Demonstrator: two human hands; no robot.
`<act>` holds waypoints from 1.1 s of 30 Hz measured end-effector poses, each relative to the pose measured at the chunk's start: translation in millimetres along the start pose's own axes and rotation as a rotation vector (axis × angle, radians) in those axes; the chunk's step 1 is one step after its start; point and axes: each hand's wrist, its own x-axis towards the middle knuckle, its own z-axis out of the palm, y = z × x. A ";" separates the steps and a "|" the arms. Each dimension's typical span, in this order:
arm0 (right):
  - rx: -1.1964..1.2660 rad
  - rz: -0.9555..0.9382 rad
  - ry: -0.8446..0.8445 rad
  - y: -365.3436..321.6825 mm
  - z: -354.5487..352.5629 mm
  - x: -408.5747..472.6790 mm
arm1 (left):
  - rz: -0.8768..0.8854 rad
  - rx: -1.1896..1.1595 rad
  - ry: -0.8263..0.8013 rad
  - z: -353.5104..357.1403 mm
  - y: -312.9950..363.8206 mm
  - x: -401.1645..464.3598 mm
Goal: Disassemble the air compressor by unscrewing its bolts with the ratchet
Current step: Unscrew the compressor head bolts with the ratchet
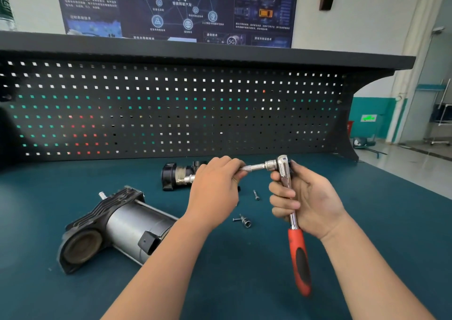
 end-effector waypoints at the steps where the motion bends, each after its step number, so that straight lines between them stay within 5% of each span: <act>1: 0.041 0.015 -0.012 0.4 -0.5 0.2 | -0.019 -0.019 -0.015 0.9 -0.3 -0.1; 12: 0.100 0.033 0.174 -4.1 -7.0 -0.1 | -0.038 0.015 -0.085 12.3 6.6 0.0; 17: 0.182 0.001 0.154 -16.2 -14.0 -5.9 | 0.074 0.182 -0.042 11.3 18.3 18.5; 23: 0.202 -0.019 0.112 -26.5 -25.3 -14.2 | 0.057 0.123 -0.277 -3.2 29.4 47.1; 27: 0.221 0.004 0.108 -25.6 -26.0 -11.1 | 0.106 0.143 -0.292 -14.6 26.1 53.9; 33: 0.260 0.001 0.090 -20.5 -27.1 -8.2 | -0.007 0.042 -0.355 -6.5 14.1 47.2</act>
